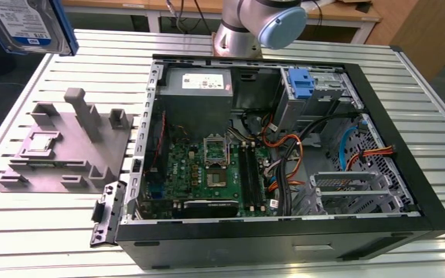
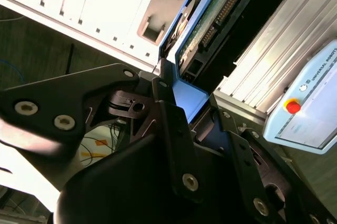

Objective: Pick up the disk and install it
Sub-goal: 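Pick up the disk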

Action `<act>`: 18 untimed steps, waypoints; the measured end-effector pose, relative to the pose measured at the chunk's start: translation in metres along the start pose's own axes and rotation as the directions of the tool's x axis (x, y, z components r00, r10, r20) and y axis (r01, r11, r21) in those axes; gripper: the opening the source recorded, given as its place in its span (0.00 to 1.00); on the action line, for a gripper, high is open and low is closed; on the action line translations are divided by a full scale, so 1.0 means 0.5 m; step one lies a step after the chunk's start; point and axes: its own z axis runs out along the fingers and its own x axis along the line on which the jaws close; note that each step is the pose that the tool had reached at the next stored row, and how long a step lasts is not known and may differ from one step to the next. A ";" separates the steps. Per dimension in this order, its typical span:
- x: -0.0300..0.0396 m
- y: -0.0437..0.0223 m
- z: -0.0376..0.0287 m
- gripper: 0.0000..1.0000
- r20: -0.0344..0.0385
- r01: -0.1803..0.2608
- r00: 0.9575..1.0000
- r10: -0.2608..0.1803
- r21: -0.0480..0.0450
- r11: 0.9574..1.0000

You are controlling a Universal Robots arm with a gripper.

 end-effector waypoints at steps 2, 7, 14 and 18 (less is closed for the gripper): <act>0.000 -0.002 0.000 0.36 0.000 0.000 1.000 0.000 0.000 1.000; 0.000 -0.007 0.000 0.36 0.000 0.000 1.000 0.000 0.000 1.000; -0.001 -0.011 0.000 0.36 0.000 0.000 1.000 0.000 0.000 1.000; -0.001 -0.014 0.000 0.36 0.000 0.000 1.000 0.000 0.000 1.000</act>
